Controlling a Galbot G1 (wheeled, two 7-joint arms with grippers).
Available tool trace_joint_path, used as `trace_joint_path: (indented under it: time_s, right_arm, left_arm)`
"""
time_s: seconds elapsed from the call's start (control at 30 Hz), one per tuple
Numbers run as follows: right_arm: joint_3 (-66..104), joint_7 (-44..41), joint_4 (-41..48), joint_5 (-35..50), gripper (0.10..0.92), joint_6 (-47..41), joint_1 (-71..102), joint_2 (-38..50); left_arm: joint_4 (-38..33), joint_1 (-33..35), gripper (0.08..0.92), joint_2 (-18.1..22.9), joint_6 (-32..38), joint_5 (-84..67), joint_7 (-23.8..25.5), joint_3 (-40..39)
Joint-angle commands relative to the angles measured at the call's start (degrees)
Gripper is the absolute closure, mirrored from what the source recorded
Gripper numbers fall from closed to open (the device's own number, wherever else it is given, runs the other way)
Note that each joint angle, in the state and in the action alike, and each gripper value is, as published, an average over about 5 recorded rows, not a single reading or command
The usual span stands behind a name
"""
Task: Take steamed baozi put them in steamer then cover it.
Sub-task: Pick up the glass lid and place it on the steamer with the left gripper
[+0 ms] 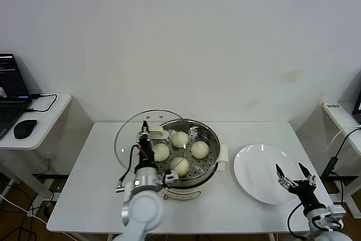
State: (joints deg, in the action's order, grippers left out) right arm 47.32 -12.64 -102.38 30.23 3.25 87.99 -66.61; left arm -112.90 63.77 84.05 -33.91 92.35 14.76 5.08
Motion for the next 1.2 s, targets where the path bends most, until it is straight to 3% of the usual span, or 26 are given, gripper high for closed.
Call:
trace_joint_path:
  time_s: [0.03, 0.47, 1.2]
  right_arm:
    - [0.2, -0.1, 0.9, 0.0, 0.203, 0.3, -0.1, 0.0]
    - [0.1, -0.3, 2.4, -0.5, 0.203, 0.6, -0.7, -0.2]
    - [0.0, -0.5, 2.7, -0.9, 0.203, 0.6, -1.0, -0.2]
  left_arm:
    - [4.9, -3.0, 0.858, 6.8, -0.7, 4.2, 2.5, -7.2]
    - [9.0, -5.8, 0.858, 7.7, -0.7, 4.0, 3.4, -9.4]
    - [10.2, -5.2, 0.858, 7.6, -0.7, 4.3, 4.1, -7.5]
